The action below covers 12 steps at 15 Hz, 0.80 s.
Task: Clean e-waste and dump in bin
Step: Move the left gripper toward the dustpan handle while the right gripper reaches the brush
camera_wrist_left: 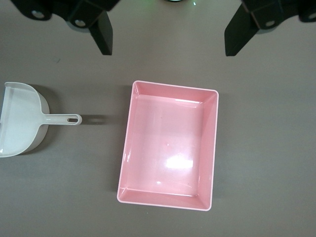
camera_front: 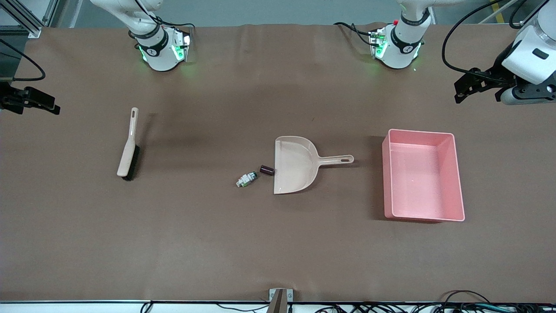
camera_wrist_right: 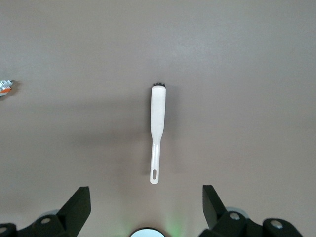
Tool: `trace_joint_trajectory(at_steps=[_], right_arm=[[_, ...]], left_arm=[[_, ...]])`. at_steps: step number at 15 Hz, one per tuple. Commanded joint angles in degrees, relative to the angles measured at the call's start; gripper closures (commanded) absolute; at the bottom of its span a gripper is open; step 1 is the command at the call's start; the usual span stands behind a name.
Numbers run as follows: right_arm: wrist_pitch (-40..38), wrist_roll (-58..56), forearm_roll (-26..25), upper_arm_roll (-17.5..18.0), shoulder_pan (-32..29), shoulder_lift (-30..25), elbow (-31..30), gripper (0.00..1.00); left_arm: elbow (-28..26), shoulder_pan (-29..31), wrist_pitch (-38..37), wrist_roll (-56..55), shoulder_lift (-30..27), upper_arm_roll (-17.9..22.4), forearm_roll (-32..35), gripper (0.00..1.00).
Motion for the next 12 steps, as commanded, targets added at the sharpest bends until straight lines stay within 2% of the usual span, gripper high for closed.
trace_joint_trajectory(at_steps=[1,4,7,9,11,12], right_arm=[[0.8,-0.4,0.8,0.2,-0.5,-2.1,-2.4,0.00],[0.9,-0.4,0.8,0.2,-0.5,-2.1,-2.4,0.00],[0.9,-0.4,0.8,0.2,-0.4,-2.1,-2.4,0.00],[-0.5,-0.3,0.8,0.2,-0.4,-2.4,-3.5,0.00],[1.0,-0.1,0.8,0.1,-0.6,-5.8,-9.4,0.00],[4.2,0.0,0.8,0.1,-0.6,-8.8,-13.7,0.00]], left_arm=[[-1.1,-0.3,0.9,0.9,-1.2,0.6,-0.1,0.00],[0.5,0.1,0.9,2.3,-0.3,0.6,0.0,0.00],[4.1,-0.6,1.2,4.0,5.3,0.1,0.0,0.00],[4.1,-1.7,4.4,4.3,7.9,-2.4,-0.3,0.00],[3.6,-1.7,7.1,7.3,10.4,-6.3,-0.1,0.00],[2.9,-1.6,8.9,8.4,11.2,-8.2,-0.1,0.00]])
